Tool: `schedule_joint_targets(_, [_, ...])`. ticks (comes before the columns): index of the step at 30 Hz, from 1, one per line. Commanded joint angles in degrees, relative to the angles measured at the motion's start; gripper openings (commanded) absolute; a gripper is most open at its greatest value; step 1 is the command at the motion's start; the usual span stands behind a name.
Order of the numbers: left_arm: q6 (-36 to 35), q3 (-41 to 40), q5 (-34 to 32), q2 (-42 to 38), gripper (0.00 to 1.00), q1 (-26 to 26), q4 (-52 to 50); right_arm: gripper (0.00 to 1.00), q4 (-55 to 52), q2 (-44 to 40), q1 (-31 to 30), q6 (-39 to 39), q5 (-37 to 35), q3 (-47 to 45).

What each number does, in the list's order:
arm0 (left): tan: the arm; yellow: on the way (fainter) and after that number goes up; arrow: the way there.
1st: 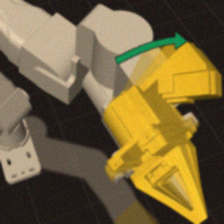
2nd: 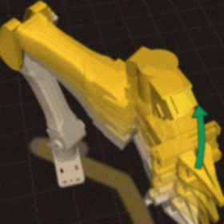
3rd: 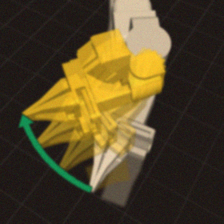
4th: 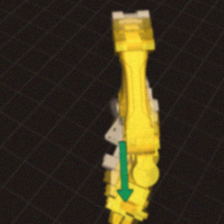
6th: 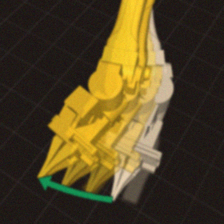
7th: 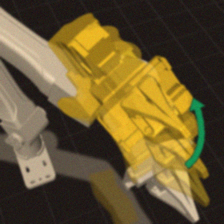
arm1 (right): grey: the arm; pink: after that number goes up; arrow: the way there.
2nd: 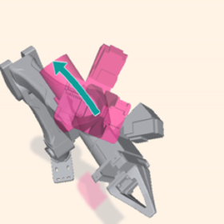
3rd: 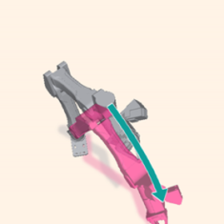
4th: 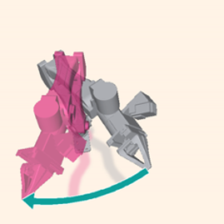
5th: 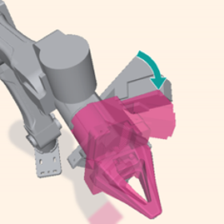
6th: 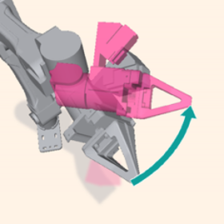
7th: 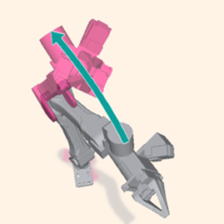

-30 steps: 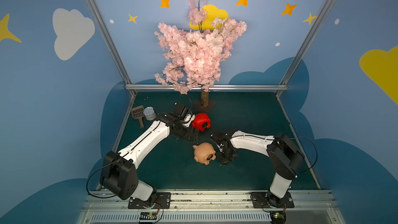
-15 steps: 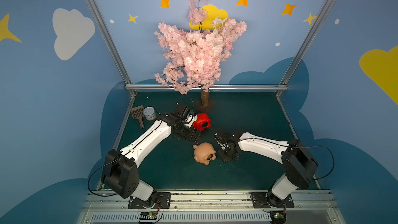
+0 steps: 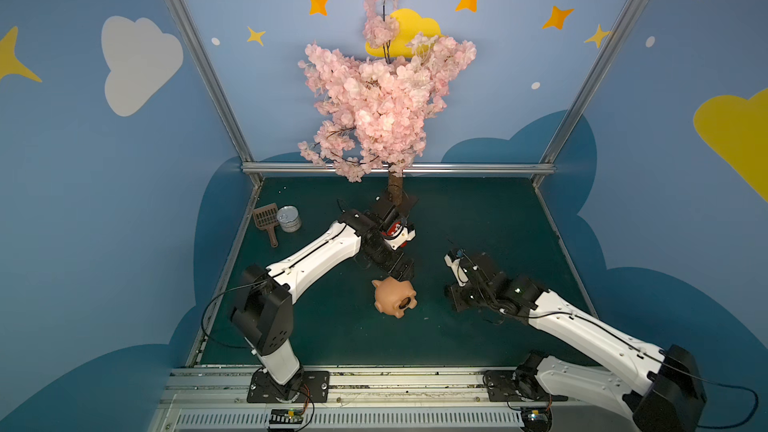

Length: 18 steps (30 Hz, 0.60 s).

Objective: Close piggy banks
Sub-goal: Pick up the knob at the center of the board, then adjust the piggy bank at the center of the board.

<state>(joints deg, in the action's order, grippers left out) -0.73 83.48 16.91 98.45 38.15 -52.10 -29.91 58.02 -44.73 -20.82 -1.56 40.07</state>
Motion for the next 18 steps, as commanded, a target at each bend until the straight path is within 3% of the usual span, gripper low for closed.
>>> schedule_joint_targets(1, [-3.62, 1.48, -1.27, 1.55, 0.99, 1.79, -4.85, 0.00, 9.03, -5.74, 0.91, -2.21, 1.48, -5.34])
schedule_joint_targets(8, [-3.00, 3.37, -8.61, 4.54, 0.99, 2.61, -7.80, 0.00, 20.67, -20.90, 1.80, -3.02, -0.16, -17.31])
schedule_joint_targets(13, [-4.54, 3.30, -7.98, 4.55, 0.99, 3.48, -8.49, 0.00, 21.42, -26.81, 1.92, -1.57, -2.28, -19.80])
schedule_joint_targets(18, [-6.16, 3.25, -5.77, 5.10, 0.99, 3.51, -9.60, 0.00, 20.60, -27.53, 1.98, -0.89, -1.63, -19.42])
